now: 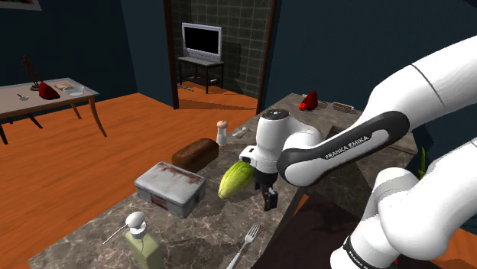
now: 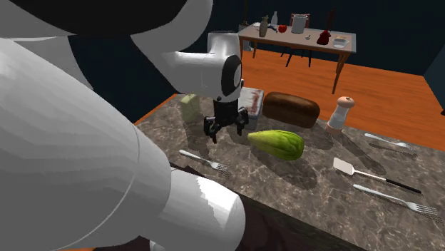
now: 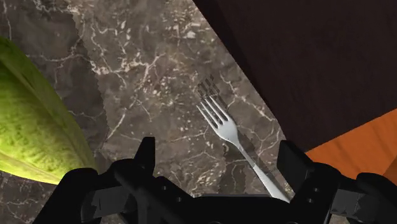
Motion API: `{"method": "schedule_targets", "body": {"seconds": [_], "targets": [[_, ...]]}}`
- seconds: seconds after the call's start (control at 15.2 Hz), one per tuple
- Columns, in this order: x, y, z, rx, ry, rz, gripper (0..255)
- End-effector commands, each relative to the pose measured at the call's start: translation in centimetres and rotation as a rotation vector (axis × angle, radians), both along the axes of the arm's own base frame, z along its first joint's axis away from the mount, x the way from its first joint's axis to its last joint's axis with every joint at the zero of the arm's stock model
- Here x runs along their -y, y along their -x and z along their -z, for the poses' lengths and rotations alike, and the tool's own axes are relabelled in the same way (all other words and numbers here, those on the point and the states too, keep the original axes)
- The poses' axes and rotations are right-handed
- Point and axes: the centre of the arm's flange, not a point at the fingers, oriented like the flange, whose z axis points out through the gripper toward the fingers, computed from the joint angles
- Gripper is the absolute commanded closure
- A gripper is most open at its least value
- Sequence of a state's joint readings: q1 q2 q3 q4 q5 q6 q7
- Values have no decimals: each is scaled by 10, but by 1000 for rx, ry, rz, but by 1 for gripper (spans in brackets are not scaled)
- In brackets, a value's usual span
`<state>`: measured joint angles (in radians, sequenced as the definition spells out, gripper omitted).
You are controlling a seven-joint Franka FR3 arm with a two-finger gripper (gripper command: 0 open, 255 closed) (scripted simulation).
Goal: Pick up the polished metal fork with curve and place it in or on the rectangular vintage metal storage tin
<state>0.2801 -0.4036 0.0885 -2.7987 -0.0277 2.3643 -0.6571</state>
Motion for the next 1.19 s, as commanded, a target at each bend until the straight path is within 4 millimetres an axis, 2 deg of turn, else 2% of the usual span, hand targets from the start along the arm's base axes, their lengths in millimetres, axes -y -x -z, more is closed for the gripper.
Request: {"method": "schedule_targets", "body": {"seconds": [0.0, 0.59, 1.12], "targets": [[-12, 0, 22, 2, -4, -88, 0], [-61, 15, 126, 1, -17, -459, 0], [-59, 14, 166, 1, -17, -459, 0]]}}
